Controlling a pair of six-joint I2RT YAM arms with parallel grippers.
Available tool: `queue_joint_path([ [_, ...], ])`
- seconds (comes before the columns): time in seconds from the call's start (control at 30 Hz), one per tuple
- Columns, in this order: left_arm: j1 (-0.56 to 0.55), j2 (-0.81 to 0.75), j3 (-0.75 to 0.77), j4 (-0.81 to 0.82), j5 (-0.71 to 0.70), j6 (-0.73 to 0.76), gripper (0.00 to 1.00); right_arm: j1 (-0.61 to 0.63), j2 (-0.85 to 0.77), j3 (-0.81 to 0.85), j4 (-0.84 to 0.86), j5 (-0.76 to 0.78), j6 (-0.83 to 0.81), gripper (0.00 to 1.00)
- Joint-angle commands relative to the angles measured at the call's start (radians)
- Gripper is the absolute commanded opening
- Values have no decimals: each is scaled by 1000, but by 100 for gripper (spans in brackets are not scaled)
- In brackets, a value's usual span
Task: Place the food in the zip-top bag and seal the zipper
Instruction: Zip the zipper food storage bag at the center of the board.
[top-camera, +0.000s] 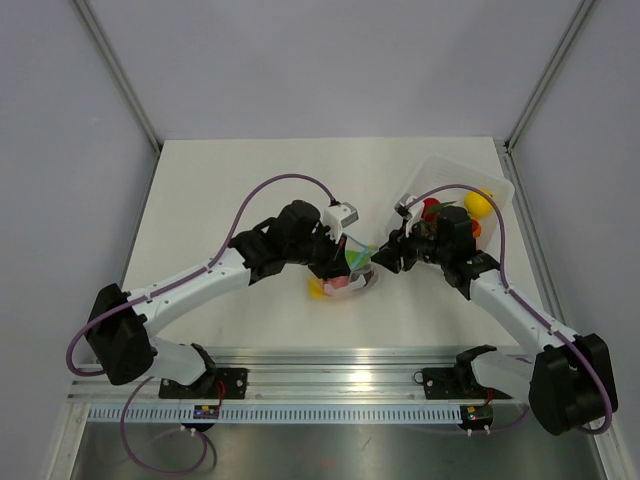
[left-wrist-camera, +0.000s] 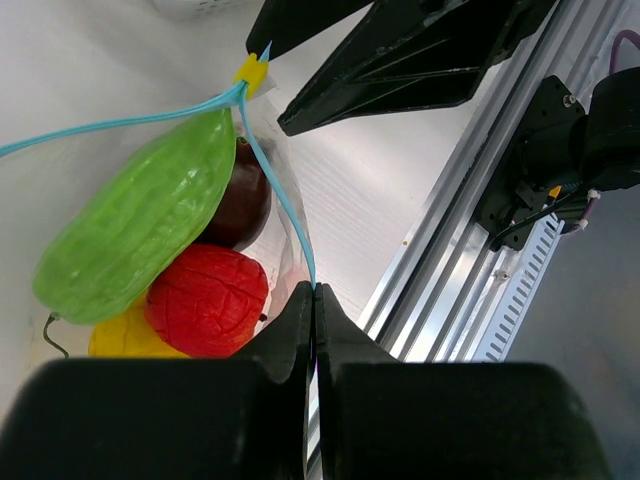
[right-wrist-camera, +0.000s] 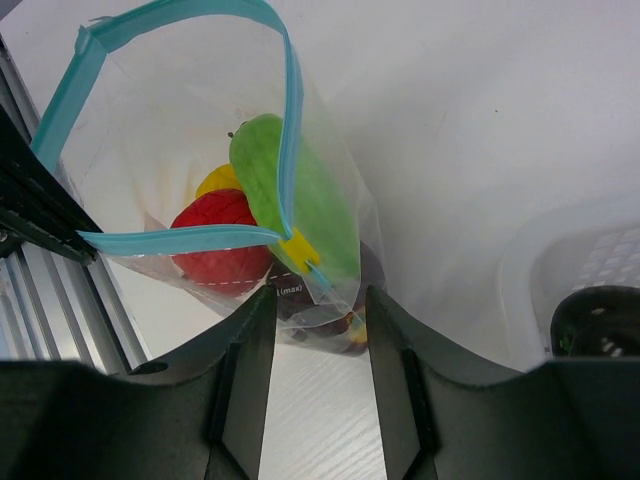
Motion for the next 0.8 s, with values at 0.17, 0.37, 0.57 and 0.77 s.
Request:
queue_joint_path([
  [0.17,3,-16,15,65,43,-6,0,8,51,69,92,-58,-20,44],
  [0.37,3,-8,23,65,44,-6,0,16,71,69,100,-72,-12,24],
  [0.57,3,-9,40,51,38,8,0,16,39,55,97,-64,-6,0],
  [0.77,6,-49,83,-15,-43,45,19,16,-28,37,101,-81,-3,0],
])
